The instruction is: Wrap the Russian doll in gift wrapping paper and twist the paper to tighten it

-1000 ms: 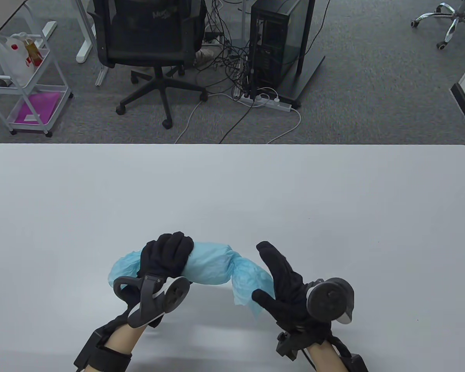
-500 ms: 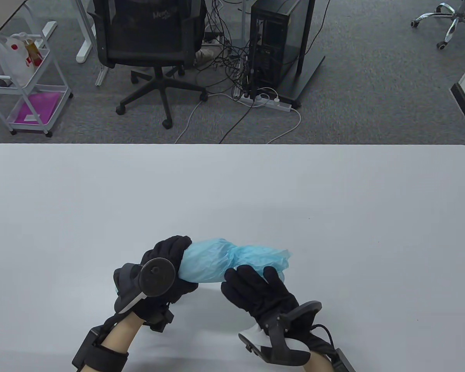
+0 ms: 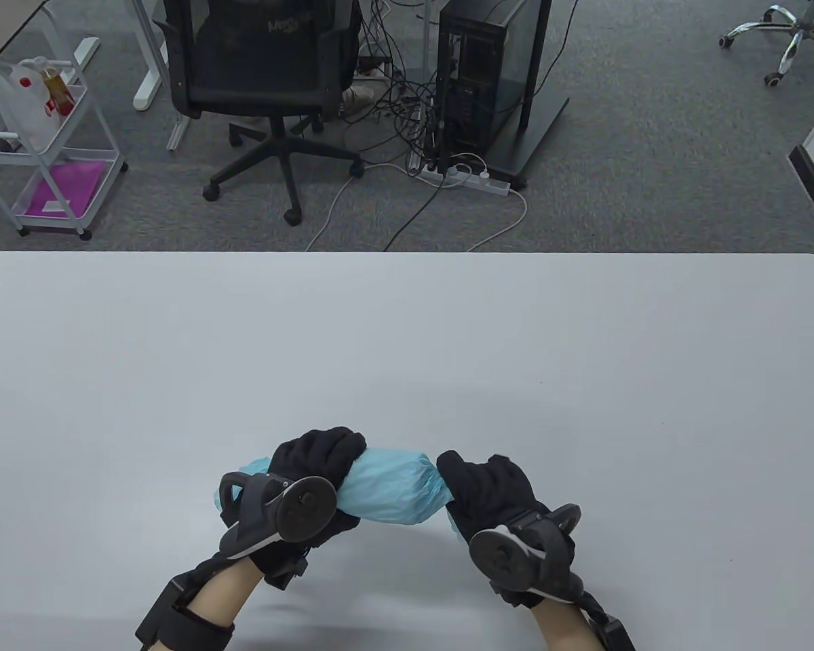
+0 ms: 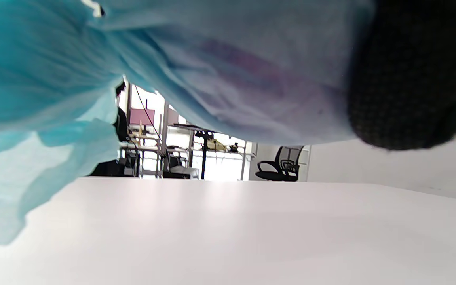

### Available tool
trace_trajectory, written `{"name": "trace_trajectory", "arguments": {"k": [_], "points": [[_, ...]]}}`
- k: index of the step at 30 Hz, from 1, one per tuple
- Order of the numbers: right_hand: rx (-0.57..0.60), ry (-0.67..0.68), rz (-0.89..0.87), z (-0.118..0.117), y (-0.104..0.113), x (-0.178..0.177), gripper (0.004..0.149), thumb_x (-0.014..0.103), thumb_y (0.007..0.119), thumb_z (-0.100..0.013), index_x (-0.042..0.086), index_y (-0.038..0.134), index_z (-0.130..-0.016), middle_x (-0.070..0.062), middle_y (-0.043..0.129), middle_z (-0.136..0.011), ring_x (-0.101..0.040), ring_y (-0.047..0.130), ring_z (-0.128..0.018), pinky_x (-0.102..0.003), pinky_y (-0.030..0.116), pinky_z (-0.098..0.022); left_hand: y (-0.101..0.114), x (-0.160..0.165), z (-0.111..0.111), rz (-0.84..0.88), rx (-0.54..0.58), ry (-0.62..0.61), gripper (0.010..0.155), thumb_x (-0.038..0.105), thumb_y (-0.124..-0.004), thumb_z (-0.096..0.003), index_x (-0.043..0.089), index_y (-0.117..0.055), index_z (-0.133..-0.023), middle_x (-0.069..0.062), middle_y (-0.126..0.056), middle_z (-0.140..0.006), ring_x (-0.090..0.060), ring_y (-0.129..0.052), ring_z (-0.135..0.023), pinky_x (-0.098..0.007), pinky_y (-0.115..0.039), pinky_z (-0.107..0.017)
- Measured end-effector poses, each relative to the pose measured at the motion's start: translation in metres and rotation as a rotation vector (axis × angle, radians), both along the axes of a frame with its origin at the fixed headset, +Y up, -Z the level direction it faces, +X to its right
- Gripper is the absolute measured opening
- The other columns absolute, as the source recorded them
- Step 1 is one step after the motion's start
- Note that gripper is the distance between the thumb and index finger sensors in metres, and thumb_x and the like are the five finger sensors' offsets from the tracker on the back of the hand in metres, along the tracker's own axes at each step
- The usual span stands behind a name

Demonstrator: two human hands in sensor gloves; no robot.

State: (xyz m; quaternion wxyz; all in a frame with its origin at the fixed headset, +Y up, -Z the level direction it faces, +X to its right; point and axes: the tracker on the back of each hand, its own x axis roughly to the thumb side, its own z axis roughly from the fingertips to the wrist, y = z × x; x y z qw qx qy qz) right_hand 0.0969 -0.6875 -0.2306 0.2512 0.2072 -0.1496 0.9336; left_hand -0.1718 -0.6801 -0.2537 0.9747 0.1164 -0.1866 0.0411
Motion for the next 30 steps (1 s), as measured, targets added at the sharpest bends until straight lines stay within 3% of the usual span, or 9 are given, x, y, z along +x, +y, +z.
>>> {"name": "trace_trajectory", "arguments": {"k": [4,8,10,19,24,30], "points": [[-0.343,0.156,-0.460,-0.019,-0.015,0.007,0.054,0.035,0.083,-0.047,0.009,0.064,-0.090,-0.003,0.098,-0.066,-0.004,0.101,-0.033,-0.040,0.091,-0.034,-0.001,-0.002,0.003,-0.048,0.079,0.021,0.103,0.062,-0.097,-0.0215,0.047,-0.033,-0.102,0.021,-0.047,-0.113,-0.011,-0.069,-0.107,-0.042,-0.062,-0.083],[-0.682,0.287,-0.774,-0.031,-0.040,0.010,0.052,0.032,0.087,-0.043,0.001,0.070,-0.081,-0.009,0.101,-0.060,-0.006,0.103,-0.026,-0.040,0.094,-0.024,-0.001,0.000,0.006,-0.091,0.160,0.007,0.104,0.062,-0.096,-0.0221,0.049,-0.030,-0.101,0.023,-0.044,-0.113,-0.009,-0.066,-0.109,-0.041,-0.060,-0.085],[-0.788,0.323,-0.859,-0.032,-0.050,0.010,0.053,0.032,0.087,-0.043,-0.002,0.072,-0.080,-0.012,0.102,-0.060,-0.008,0.104,-0.027,-0.041,0.095,-0.023,-0.002,0.002,0.009,-0.133,0.207,0.012,0.104,0.062,-0.095,-0.0231,0.049,-0.028,-0.101,0.023,-0.042,-0.113,-0.008,-0.065,-0.110,-0.041,-0.060,-0.085],[-0.919,0.368,-0.997,-0.028,-0.060,0.000,0.046,0.035,0.082,-0.047,-0.004,0.081,-0.070,-0.008,0.107,-0.045,0.000,0.104,-0.013,-0.030,0.098,-0.008,0.002,0.005,0.020,-0.186,0.362,0.039,0.104,0.063,-0.094,-0.0266,0.049,-0.022,-0.100,0.024,-0.035,-0.113,-0.007,-0.060,-0.112,-0.041,-0.056,-0.088],[-1.079,0.410,-1.211,-0.021,-0.073,-0.010,0.042,0.032,0.074,-0.054,-0.007,0.082,-0.066,-0.005,0.106,-0.039,0.002,0.100,-0.007,-0.028,0.097,-0.006,0.001,0.009,0.025,-0.187,0.408,0.051,0.104,0.062,-0.094,-0.0274,0.047,-0.022,-0.100,0.022,-0.035,-0.113,-0.009,-0.060,-0.112,-0.042,-0.056,-0.087],[-1.056,0.383,-1.192,-0.019,-0.072,-0.008,0.041,0.035,0.072,-0.055,-0.004,0.082,-0.064,0.000,0.105,-0.036,0.006,0.099,-0.005,-0.025,0.096,-0.008,0.002,0.013,0.027,-0.197,0.436,0.062,0.103,0.063,-0.094,-0.0270,0.045,-0.023,-0.101,0.020,-0.037,-0.113,-0.012,-0.062,-0.110,-0.042,-0.058,-0.086]]}}
